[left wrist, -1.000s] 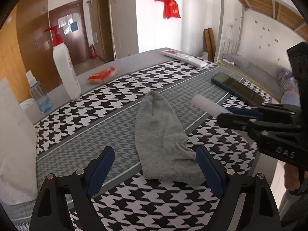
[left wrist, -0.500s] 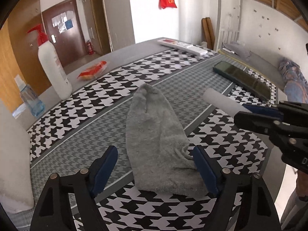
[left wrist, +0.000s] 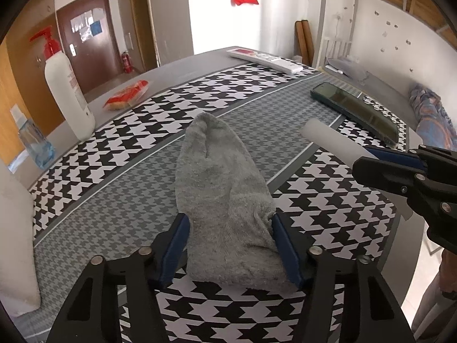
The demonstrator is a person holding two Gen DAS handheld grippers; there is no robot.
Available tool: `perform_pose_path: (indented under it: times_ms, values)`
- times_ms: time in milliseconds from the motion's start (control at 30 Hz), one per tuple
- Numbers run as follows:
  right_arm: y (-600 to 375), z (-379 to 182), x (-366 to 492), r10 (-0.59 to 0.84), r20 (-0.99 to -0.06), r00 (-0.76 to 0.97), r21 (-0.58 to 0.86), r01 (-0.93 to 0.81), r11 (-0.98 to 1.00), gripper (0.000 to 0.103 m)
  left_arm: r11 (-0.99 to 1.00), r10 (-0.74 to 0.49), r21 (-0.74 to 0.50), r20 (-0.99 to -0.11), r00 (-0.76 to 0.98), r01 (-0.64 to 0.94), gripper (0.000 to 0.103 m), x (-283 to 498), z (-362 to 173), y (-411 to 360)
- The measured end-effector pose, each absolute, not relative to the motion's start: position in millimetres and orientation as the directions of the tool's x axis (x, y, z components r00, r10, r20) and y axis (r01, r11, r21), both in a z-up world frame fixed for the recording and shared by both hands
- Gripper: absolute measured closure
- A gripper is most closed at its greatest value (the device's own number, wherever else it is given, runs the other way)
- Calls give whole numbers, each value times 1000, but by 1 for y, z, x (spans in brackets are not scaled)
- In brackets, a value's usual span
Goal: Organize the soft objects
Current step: 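Lower the left tool onto the grey sock and close it on the sock, then carry the grey sock with the left tool while the right tool carries the white roll toward the foam box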
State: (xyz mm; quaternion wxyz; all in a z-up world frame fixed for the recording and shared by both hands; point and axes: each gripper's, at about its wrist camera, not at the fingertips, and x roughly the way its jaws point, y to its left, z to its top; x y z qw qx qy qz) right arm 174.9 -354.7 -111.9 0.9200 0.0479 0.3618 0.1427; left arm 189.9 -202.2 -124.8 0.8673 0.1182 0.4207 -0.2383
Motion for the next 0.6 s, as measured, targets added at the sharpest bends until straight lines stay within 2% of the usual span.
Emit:
perform_pose_path:
  times_ms: [267,367,600]
  values:
    - [-353,-109,170,295,-645,705,186,-230,955,82,873,-298,9,-781,549,488,80,191,-123,-198]
    - [-354,-107,167,292,-640,711,185,-226,956,82,876,-288,18,-781,555,481,86,191,-122,-197]
    - [-352,-101,160,287,-623,728,175,-228,958,82,881,-297,27,-746,596,472,87,179,-106,-186]
